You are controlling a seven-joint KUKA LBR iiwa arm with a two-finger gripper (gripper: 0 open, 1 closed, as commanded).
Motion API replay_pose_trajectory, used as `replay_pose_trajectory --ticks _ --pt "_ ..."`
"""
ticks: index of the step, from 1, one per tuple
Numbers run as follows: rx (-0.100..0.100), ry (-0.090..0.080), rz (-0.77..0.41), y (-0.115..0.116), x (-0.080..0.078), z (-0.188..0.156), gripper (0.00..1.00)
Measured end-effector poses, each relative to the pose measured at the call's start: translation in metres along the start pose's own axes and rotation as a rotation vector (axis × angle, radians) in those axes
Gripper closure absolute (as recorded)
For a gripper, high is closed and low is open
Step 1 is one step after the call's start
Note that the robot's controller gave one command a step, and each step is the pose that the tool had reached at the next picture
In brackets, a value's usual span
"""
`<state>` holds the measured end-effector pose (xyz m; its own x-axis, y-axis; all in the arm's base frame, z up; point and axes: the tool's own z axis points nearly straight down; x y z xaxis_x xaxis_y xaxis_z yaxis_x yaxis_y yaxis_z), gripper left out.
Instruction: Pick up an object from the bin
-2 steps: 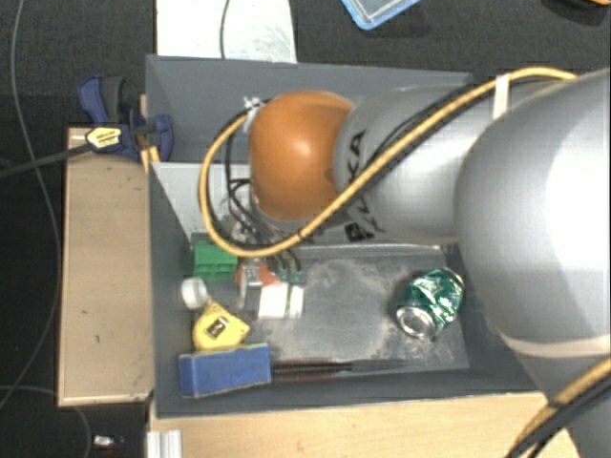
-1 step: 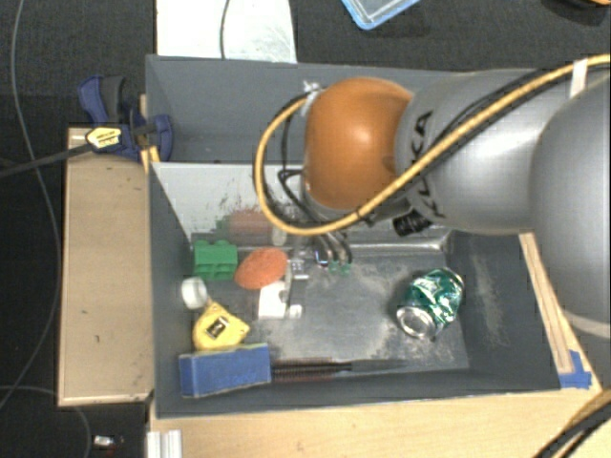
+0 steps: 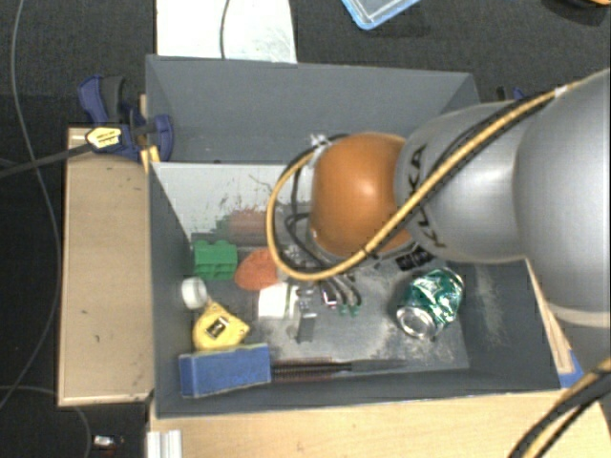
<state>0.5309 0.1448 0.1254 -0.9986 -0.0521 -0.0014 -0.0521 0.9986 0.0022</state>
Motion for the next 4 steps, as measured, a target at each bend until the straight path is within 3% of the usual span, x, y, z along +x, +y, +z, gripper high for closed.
replay_pose_trajectory --ticks 1,2,3,4 --pt "0.0 -0.009 0.087 0.001 -0.027 0.026 0.0" --pt "0.0 0.002 -0.105 -0.006 -0.054 0.054 1.0" --pt "0.0 0.002 -0.103 -0.006 -0.054 0.054 1.0" --pt "0.001 0.005 -0.14 -0.008 -0.052 -0.021 1.0"
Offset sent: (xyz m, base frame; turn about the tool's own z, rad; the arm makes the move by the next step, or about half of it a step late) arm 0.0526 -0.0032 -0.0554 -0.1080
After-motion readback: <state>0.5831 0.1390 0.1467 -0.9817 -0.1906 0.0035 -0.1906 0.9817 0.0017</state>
